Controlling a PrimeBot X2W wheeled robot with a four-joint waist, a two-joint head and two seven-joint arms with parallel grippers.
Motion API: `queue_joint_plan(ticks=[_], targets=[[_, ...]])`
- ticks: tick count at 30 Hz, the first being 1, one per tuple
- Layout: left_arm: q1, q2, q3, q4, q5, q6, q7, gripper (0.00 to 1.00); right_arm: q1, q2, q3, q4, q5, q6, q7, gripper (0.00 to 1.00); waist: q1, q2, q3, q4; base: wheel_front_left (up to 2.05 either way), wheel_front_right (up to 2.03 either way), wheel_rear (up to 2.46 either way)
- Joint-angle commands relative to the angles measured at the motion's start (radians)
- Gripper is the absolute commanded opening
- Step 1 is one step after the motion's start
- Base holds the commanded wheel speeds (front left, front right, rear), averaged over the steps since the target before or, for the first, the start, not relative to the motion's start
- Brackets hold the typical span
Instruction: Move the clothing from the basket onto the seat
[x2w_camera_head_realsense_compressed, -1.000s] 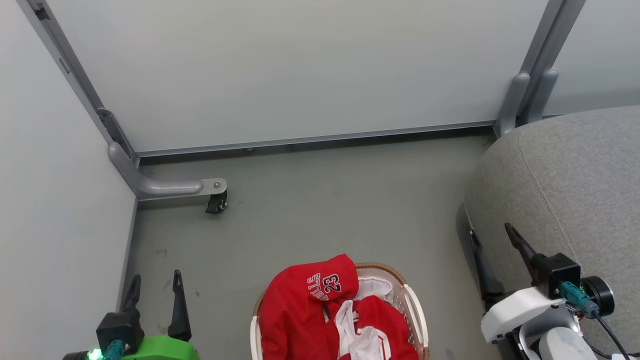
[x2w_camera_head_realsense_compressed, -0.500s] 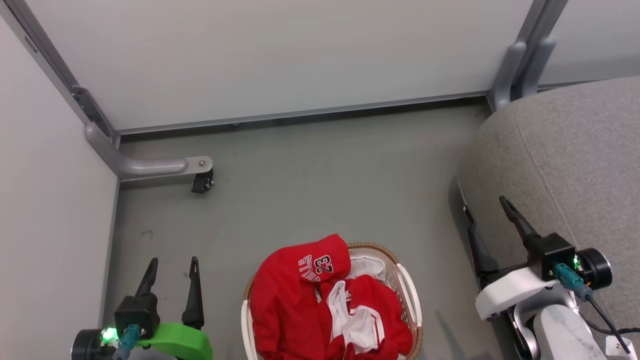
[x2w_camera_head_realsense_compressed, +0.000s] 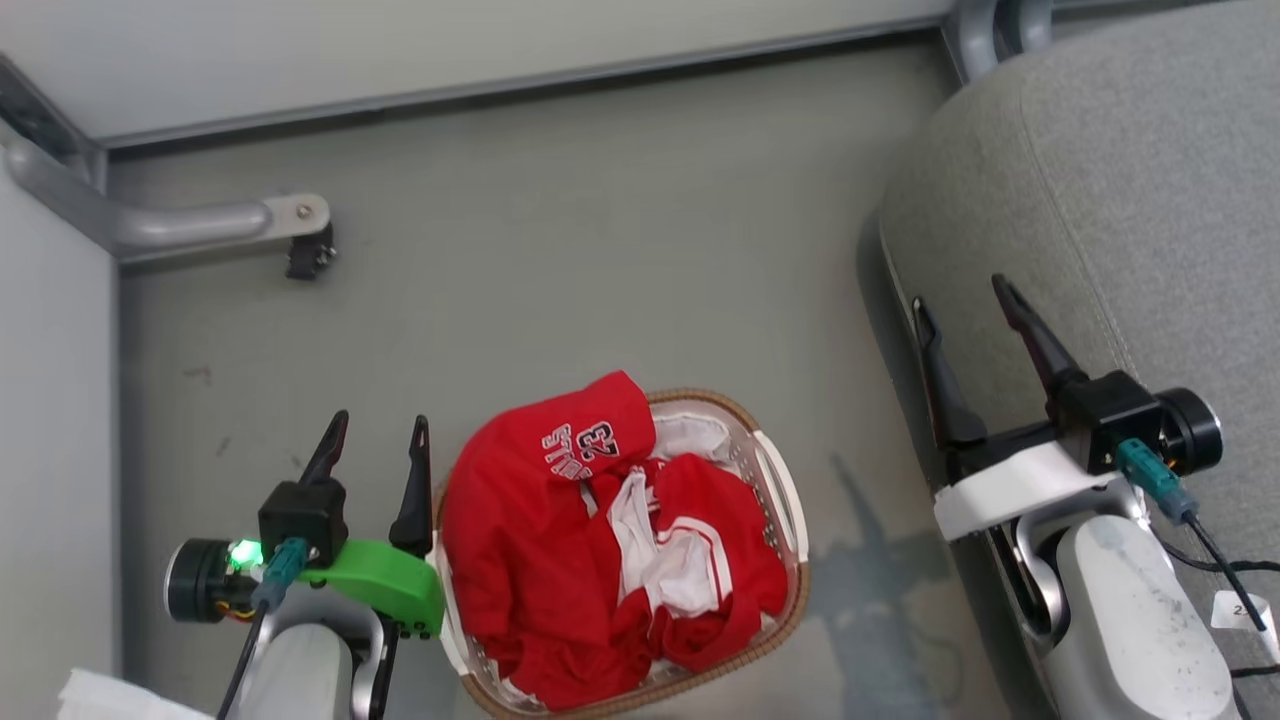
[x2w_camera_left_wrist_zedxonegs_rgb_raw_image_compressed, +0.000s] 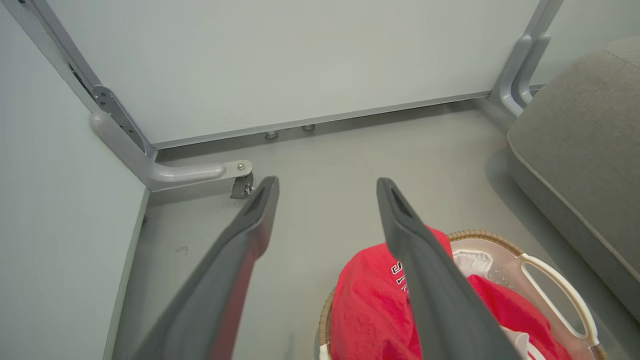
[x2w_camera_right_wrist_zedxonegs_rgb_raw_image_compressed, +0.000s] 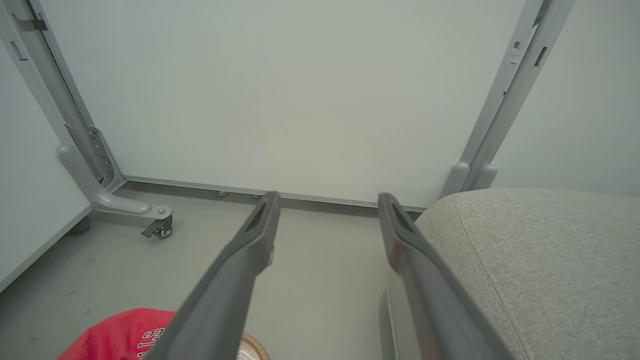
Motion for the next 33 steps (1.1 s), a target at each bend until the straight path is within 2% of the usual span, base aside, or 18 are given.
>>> queue_joint_plan(ticks=[1, 14, 28, 33], targets=[[-0.033, 0.013, -0.001, 0.011, 0.001, -0.004, -0.001, 1.00, -0.018, 0.000, 0.001, -0.008, 0.007, -0.001, -0.005, 1.00, 0.0000, 0.0000, 0.101, -0.061, 0.00, 0.00, 0.00], [-0.197, 0.067, -0.101, 0.166, 0.031, -0.007, -0.001, 1.00, -0.088, 0.002, 0.040, -0.027, 0.054, -0.001, -0.005, 1.00, 0.0000, 0.0000, 0.307, -0.126, 0.00, 0.00, 0.00], [-0.357, 0.129, -0.351, 0.407, 0.126, -0.007, -0.001, 1.00, -0.120, 0.001, 0.109, -0.033, 0.107, -0.001, -0.005, 1.00, 0.0000, 0.0000, 0.442, -0.168, 0.00, 0.00, 0.00], [-0.414, 0.145, -0.427, 0.561, 0.202, 0.019, -0.001, 1.00, -0.122, 0.000, 0.127, -0.046, 0.122, -0.001, -0.005, 1.00, 0.0000, 0.0000, 0.467, -0.185, 0.00, 0.00, 0.00]])
